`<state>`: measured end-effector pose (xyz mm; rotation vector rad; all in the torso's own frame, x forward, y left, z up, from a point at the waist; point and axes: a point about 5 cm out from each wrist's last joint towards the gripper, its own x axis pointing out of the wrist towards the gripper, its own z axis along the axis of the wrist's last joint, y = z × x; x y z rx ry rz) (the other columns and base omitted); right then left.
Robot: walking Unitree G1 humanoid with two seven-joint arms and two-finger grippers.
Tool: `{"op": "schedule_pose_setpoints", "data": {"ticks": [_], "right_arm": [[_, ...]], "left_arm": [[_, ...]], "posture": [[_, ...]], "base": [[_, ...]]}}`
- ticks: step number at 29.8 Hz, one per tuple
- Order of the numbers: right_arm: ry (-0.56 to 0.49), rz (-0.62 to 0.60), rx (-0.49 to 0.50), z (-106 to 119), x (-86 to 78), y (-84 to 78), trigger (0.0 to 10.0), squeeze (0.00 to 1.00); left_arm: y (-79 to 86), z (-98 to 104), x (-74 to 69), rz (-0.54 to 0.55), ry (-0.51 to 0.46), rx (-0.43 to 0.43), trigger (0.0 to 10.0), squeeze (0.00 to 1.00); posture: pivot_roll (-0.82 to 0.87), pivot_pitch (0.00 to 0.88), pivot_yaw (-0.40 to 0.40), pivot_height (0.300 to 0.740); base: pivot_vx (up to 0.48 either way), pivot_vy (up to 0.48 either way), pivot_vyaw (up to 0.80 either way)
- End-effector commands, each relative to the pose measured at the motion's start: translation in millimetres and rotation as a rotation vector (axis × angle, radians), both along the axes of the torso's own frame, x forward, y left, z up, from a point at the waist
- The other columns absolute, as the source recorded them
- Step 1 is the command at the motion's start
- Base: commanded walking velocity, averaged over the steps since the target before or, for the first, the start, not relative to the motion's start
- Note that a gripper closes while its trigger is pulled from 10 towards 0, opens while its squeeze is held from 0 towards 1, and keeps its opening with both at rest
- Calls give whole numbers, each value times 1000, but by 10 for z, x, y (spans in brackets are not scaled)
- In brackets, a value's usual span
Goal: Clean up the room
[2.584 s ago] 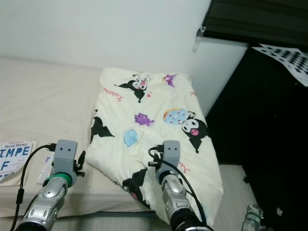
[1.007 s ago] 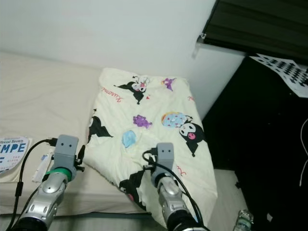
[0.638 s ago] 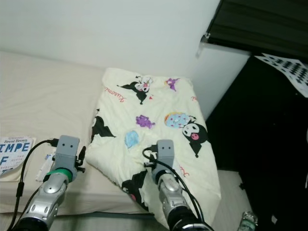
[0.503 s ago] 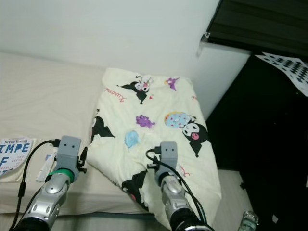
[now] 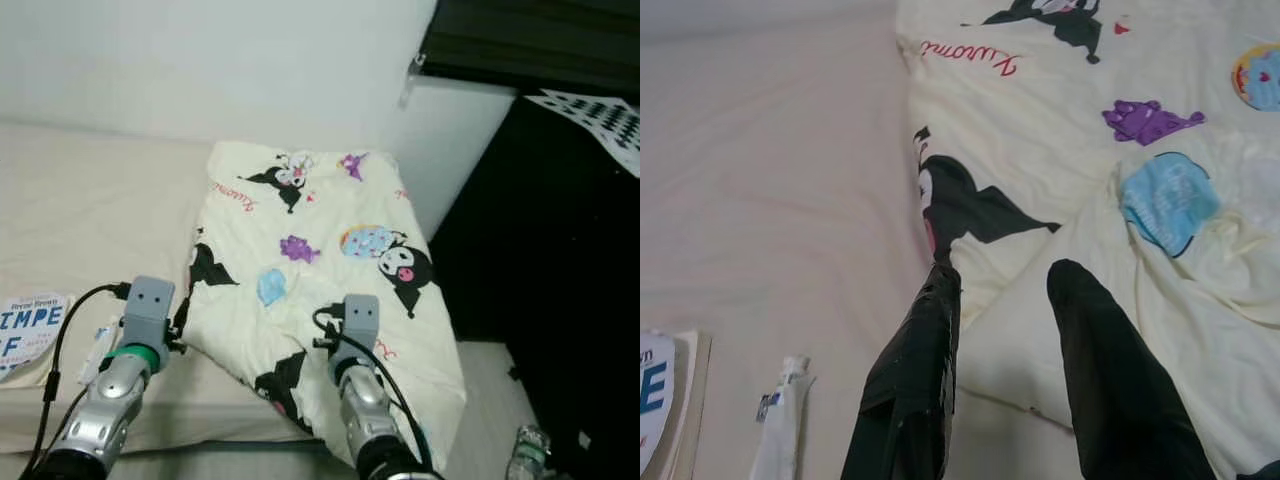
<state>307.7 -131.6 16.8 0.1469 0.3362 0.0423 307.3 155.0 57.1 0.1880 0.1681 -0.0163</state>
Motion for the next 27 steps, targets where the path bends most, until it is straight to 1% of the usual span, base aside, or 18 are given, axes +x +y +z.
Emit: {"op": "schedule_pose_setpoints", "data": {"ticks": [1,4,8,11,18,22,24,27], "right_arm": [[-8,-23,1,1,-7,-55,10000,0],[-17,-34,6,22,9,-105,10000,0],[-21,-22,11,31,15,-70,10000,0],[-32,-17,20,49,25,-46,10000,0],[-30,-3,16,46,21,-58,10000,0],[-27,-2,13,36,11,-63,10000,0],[-25,2,11,34,8,-59,10000,0],[-20,5,9,29,8,-65,10000,0]], "left_arm": [[-45,-65,-21,-5,21,-1,10000,0],[-66,-63,-4,2,18,-9,10000,0],[-84,-62,-24,-10,23,-7,10000,0],[-99,-65,-48,-9,27,-19,10000,0],[-125,-87,-70,2,33,-27,10000,0],[-89,-102,-78,20,34,-29,10000,0],[-13,-103,-77,47,36,-22,10000,0],[20,-97,-71,60,35,-18,10000,0]], "posture": [[41,4,-25,740],[45,8,-33,740],[39,8,-34,736],[33,20,-39,721],[36,28,-49,696],[28,28,-54,681],[32,33,-60,666],[37,34,-62,656]], "base": [[0,0,0],[0,0,0],[0,0,0],[0,0,0],[0,0,0],[0,0,0],[0,0,0],[0,0,0]]}}
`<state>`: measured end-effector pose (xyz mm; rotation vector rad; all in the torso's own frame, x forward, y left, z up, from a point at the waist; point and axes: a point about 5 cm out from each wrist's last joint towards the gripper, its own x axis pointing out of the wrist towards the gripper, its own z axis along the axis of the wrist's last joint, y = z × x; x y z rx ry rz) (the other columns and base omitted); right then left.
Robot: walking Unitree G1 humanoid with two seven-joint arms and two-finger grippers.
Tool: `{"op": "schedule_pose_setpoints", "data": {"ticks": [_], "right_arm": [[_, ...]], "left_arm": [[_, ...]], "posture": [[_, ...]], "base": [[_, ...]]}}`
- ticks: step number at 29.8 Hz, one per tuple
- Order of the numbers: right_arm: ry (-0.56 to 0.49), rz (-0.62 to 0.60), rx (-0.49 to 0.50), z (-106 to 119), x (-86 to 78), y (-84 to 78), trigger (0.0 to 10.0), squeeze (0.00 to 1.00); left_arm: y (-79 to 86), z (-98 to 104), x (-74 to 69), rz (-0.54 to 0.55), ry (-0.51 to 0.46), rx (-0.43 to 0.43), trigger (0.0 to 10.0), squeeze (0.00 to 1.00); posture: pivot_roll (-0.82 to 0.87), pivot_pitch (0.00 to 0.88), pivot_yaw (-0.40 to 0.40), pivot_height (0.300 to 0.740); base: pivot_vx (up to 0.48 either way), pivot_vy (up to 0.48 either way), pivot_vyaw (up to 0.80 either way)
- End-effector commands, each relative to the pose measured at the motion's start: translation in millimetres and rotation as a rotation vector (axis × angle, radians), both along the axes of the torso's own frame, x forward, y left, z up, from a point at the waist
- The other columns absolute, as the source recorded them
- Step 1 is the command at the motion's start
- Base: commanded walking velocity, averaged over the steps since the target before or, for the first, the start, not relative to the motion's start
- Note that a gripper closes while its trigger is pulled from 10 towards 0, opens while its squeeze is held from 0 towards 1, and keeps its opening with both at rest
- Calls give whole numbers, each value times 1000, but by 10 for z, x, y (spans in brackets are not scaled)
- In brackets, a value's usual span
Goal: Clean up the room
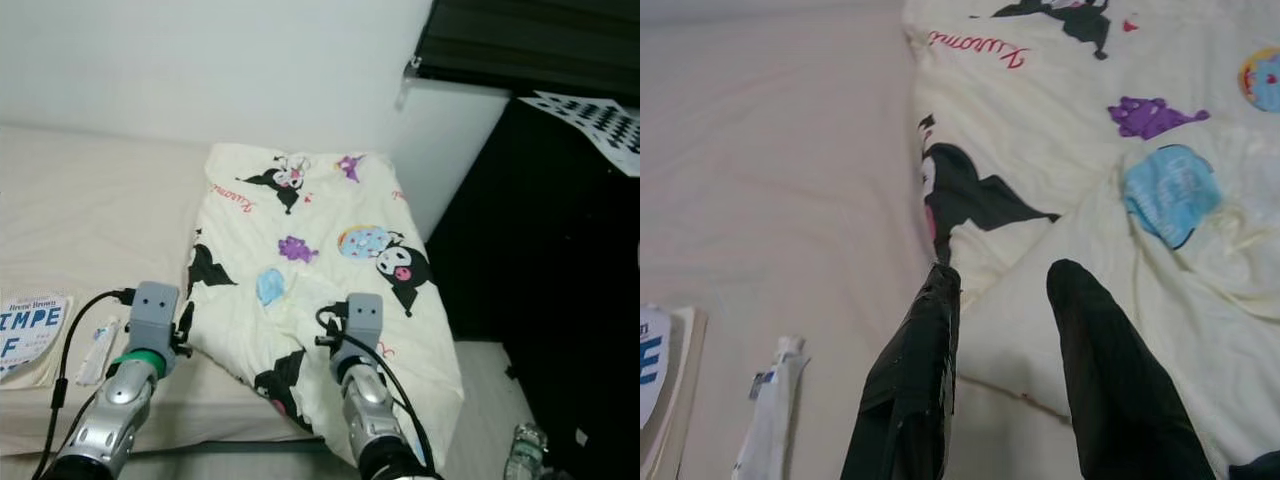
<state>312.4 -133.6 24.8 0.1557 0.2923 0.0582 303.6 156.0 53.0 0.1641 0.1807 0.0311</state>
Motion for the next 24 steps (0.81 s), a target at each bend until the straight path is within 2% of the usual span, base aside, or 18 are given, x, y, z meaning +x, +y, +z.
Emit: {"op": "schedule_pose_setpoints", "data": {"ticks": [1,12,24], "right_arm": [[28,-5,-3,-56,-40,-47,10000,0],[44,10,-5,-68,-41,-2,10000,0],[37,10,-11,-64,-45,-16,10000,0]], "left_arm": [[30,-49,-31,16,26,2,10000,0],[166,-55,-56,45,29,24,10000,0],[194,-83,-110,51,34,25,10000,0]], "posture": [[39,35,-62,651],[45,40,-64,606],[36,40,-68,606]], "base": [[0,0,0],[0,0,0],[0,0,0]]}}
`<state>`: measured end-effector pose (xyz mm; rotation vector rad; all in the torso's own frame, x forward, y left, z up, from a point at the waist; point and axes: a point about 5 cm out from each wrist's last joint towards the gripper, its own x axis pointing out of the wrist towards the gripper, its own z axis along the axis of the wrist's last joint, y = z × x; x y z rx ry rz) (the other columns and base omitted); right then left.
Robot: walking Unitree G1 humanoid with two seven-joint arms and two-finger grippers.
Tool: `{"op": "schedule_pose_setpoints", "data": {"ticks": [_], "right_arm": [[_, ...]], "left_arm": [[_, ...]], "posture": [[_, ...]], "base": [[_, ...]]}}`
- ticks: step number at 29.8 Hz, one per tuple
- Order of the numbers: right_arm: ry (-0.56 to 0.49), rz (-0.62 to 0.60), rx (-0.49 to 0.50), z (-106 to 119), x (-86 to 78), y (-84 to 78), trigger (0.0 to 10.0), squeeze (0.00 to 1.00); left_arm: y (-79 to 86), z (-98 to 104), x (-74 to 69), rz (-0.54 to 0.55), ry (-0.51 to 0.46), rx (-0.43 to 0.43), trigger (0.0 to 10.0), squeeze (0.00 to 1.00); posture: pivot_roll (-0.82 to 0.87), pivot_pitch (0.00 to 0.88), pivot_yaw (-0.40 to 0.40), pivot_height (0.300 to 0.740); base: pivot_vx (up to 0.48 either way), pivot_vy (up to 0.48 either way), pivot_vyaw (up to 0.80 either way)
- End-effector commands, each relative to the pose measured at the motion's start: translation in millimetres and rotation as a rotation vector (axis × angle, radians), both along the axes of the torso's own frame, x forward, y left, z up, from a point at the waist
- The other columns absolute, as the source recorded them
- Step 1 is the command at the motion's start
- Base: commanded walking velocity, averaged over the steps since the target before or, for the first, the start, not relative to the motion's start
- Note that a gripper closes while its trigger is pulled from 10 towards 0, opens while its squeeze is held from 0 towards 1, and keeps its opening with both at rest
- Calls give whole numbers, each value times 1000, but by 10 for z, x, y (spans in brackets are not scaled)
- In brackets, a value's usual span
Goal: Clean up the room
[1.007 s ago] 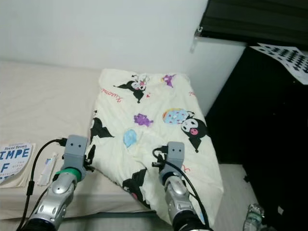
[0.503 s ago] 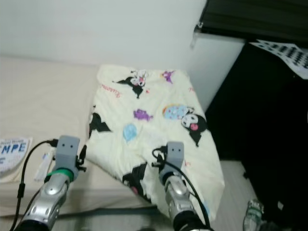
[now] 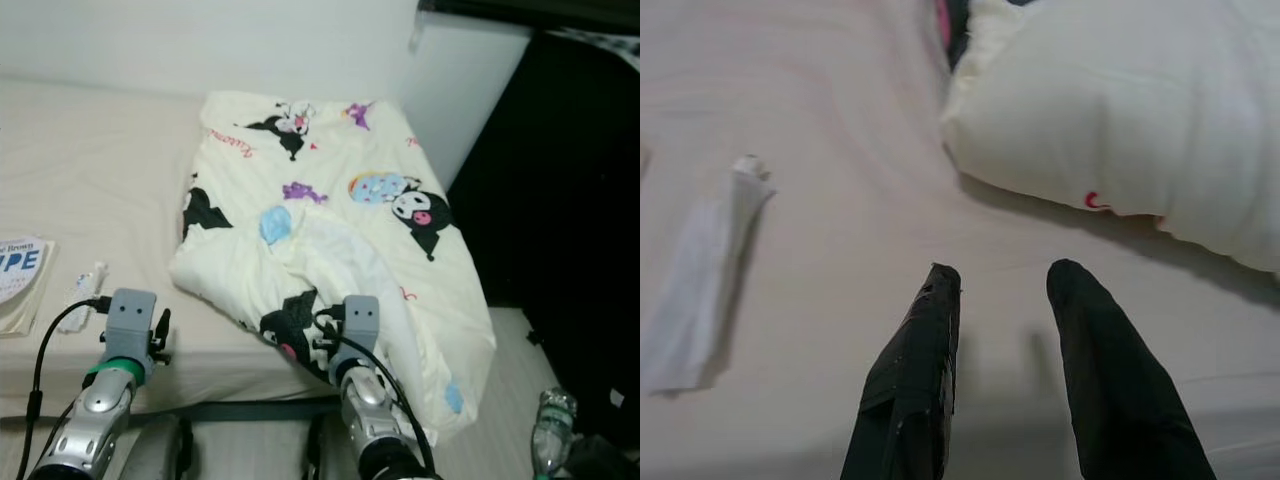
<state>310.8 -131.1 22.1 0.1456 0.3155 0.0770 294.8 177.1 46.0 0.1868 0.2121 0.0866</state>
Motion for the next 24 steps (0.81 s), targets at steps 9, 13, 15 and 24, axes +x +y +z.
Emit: {"op": "schedule_pose_setpoints", "data": {"ticks": [9,13,15,24], "right_arm": [[1,8,-13,5,7,-37,10000,0],[-117,-5,16,244,175,-82,10000,0],[-180,-37,49,373,249,-131,10000,0],[-290,-9,152,643,389,-192,10000,0]], "left_arm": [[64,-14,-79,34,-11,10,10000,0],[168,101,-112,37,-97,-16,10000,0],[229,158,-156,29,-143,-46,10000,0],[718,87,-484,122,-124,73,10000,0]], "posture": [[44,40,-79,606],[51,47,-82,606],[55,50,-82,606],[78,45,-93,606]], "base": [[0,0,0],[0,0,0],[0,0,0],[0,0,0]]}}
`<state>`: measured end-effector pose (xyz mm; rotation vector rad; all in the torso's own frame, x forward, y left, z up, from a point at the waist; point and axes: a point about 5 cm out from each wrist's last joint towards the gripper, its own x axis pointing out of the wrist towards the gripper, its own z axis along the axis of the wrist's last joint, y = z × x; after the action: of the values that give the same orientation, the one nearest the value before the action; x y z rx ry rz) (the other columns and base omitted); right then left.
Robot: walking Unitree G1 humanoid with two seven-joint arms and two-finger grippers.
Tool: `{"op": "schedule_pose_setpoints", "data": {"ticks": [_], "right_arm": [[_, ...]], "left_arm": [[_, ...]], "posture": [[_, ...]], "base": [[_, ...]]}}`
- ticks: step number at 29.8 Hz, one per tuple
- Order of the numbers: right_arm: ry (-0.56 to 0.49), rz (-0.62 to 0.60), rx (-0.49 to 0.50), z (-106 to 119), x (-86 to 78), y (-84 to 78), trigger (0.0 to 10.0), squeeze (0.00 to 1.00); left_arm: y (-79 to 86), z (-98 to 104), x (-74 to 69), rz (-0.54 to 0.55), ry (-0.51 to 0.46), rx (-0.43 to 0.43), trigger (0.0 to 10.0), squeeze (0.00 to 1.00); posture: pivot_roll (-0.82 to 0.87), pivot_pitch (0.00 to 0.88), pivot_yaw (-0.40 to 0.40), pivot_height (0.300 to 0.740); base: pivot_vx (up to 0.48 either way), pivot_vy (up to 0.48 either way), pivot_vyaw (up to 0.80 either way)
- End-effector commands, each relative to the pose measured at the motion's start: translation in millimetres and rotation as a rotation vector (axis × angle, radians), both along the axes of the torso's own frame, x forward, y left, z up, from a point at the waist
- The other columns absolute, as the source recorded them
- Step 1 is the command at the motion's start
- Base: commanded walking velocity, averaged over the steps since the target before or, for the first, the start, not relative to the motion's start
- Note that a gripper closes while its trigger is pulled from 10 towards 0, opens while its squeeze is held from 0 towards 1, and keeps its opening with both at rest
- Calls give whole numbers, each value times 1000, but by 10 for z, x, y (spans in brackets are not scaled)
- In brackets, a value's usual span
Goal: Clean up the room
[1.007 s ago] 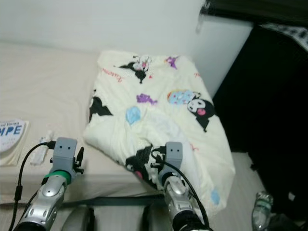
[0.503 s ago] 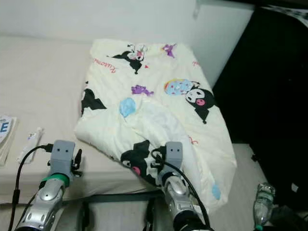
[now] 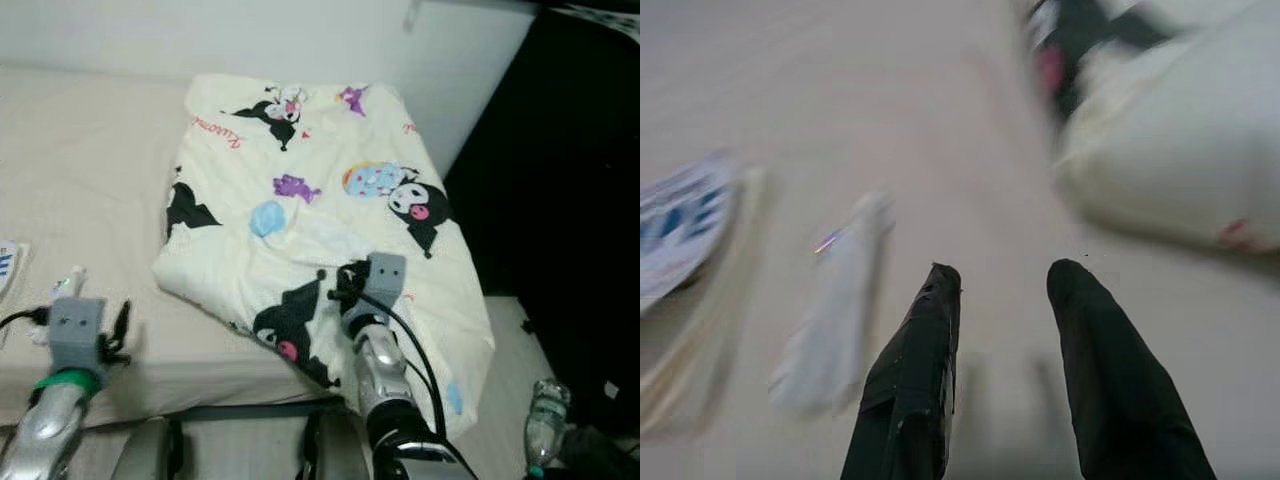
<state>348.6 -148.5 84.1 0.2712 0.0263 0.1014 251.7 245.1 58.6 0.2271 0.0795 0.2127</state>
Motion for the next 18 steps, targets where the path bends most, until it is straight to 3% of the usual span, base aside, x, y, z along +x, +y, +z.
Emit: {"op": "schedule_pose_setpoints", "data": {"ticks": [1,9,10,11,17,18], "right_arm": [[-8,10,13,23,11,-18,10000,0],[35,-6,-49,41,76,-100,10000,0],[39,5,-54,48,88,-98,10000,573],[42,28,-57,65,107,-80,10000,965],[30,115,-45,122,149,-1,10000,1000],[36,180,-63,129,158,60,10000,1000]], "left_arm": [[38,-38,-53,16,17,12,10000,0],[250,-79,-233,82,48,55,10000,0],[272,-80,-253,85,48,58,10000,0],[294,-76,-272,87,47,58,10000,0],[320,-49,-300,98,36,52,10000,0],[315,-36,-302,100,29,51,10000,0]], "posture": [[78,45,-93,606],[87,55,-101,606],[90,58,-104,606],[93,61,-107,606],[95,63,-111,606],[95,65,-110,606]], "base": [[0,0,0],[0,0,0],[0,0,0],[0,0,0],[0,0,0],[0,0,0]]}}
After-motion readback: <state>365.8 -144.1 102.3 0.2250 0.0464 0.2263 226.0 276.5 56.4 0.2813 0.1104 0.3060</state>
